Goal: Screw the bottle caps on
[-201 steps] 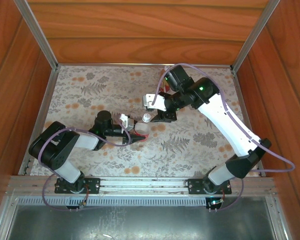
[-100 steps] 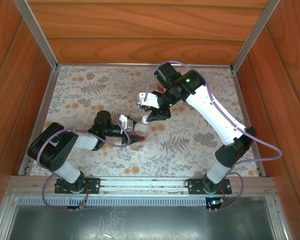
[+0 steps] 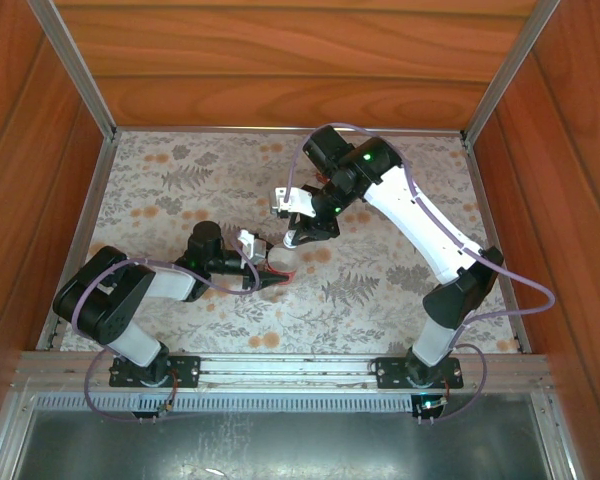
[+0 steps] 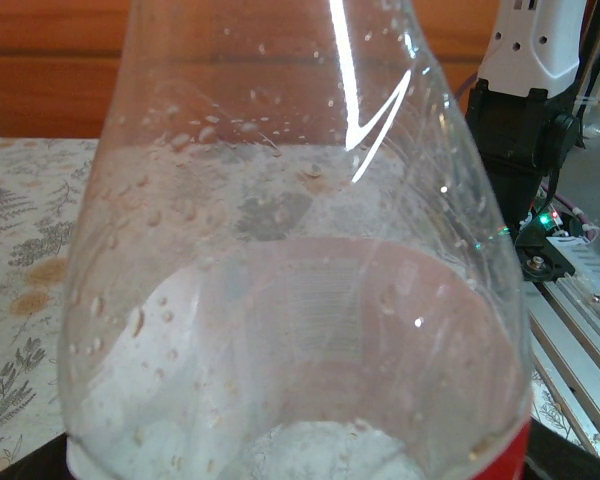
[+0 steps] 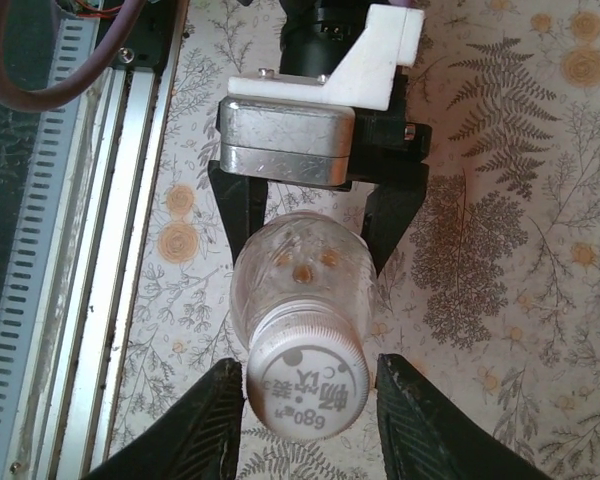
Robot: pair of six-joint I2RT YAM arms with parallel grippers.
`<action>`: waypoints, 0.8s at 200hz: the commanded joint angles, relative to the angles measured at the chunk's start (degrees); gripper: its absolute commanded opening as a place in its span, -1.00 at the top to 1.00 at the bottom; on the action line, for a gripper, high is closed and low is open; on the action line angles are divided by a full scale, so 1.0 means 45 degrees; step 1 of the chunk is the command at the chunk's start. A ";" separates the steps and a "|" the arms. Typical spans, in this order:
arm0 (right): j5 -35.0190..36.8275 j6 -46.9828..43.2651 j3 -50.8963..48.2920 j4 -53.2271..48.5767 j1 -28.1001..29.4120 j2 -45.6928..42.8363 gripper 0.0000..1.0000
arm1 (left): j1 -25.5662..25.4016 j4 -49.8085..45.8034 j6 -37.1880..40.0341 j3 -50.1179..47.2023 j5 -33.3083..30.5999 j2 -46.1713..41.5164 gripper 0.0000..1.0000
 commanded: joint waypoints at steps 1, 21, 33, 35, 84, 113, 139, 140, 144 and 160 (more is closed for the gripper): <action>-0.0378 -0.0402 0.0309 -0.0509 -0.0074 0.0211 0.22 | 0.0105 -0.0774 0.0333 -0.0256 0.0172 -0.0145 -0.21; -0.0384 -0.0328 0.0337 -0.0588 -0.0084 0.0242 0.28 | 0.0107 -0.0822 0.0352 -0.0245 0.0132 -0.0204 -0.21; -0.0381 -0.0289 0.0317 -0.0608 -0.0081 0.0238 0.29 | 0.0093 -0.0825 0.0352 -0.0229 0.0112 -0.0243 -0.21; -0.0378 -0.0282 0.0304 -0.0608 -0.0083 0.0231 0.29 | 0.0099 -0.0838 0.0352 -0.0222 0.0112 -0.0258 -0.21; 0.0031 0.0793 -0.0106 -0.0085 -0.0084 0.0121 0.42 | 0.0104 -0.0940 0.0333 -0.0187 -0.0053 -0.0492 -0.21; 0.0122 0.1588 -0.0356 0.0158 -0.0043 -0.0073 0.40 | 0.0090 -0.0980 0.0352 -0.0076 -0.0317 -0.0575 -0.21; 0.0490 0.2583 -0.0845 0.0543 0.0033 -0.0308 0.34 | 0.0074 -0.0980 0.0355 0.0094 -0.0717 -0.0614 -0.21; 0.0515 0.2672 -0.0859 0.0573 0.0033 -0.0326 0.34 | 0.0081 -0.0980 0.0354 0.0094 -0.0742 -0.0624 -0.21; 0.0617 0.2992 -0.0919 0.0671 0.0058 -0.0360 0.34 | 0.0069 -0.0980 0.0362 0.0133 -0.0844 -0.0633 -0.21; 0.0996 0.4417 -0.0965 0.0854 0.0072 -0.0402 0.34 | 0.0049 -0.0980 0.0386 0.0206 -0.1323 -0.0685 -0.21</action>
